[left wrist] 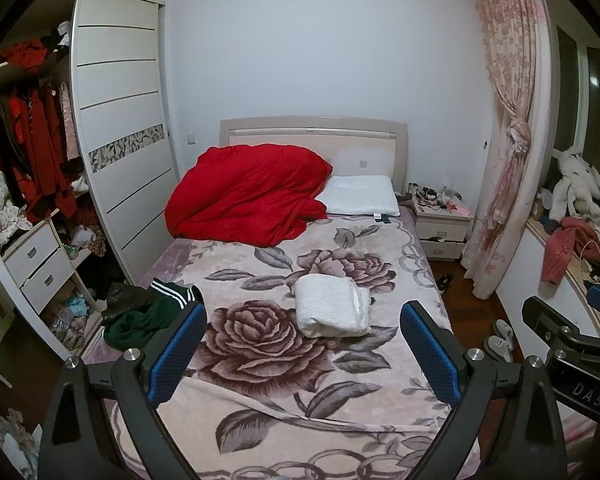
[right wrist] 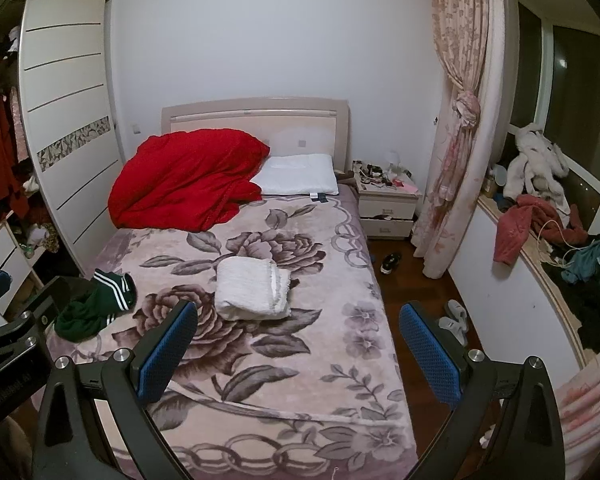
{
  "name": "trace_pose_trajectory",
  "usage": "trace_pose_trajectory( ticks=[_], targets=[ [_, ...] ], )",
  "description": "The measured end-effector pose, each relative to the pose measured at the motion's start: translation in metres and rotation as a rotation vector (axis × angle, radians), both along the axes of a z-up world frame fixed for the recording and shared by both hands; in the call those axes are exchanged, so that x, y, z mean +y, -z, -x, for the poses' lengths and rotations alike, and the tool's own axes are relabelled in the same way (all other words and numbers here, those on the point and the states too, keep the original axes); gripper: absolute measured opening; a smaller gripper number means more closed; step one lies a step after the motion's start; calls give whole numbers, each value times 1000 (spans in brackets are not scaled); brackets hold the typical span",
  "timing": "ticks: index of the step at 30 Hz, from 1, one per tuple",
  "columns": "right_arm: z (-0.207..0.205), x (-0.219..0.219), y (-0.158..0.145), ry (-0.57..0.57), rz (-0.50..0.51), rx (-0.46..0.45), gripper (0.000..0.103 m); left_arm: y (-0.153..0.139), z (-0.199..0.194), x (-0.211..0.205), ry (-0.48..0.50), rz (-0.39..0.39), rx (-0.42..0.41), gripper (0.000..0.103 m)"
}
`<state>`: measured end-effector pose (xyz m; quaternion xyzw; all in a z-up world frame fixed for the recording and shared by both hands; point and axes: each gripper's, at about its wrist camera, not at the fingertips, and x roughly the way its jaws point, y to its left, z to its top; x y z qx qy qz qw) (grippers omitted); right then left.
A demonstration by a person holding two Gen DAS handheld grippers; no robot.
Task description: Fold large clothes
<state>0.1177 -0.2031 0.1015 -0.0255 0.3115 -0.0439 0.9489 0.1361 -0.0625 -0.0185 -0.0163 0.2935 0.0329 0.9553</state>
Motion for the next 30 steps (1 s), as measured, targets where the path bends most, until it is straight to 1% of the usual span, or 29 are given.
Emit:
trace_pose_trajectory(
  ticks=[10, 18, 30],
  targets=[
    [5, 2, 1, 6, 0, 0, 102, -1, 1, 1, 0, 2, -1, 99],
    [20, 7, 1, 18, 0, -8, 103, 1, 2, 0, 1, -1, -3, 99],
    [31, 14, -1, 30, 6, -15, 103, -1, 4, 1, 1, -4, -7, 99]
  ],
)
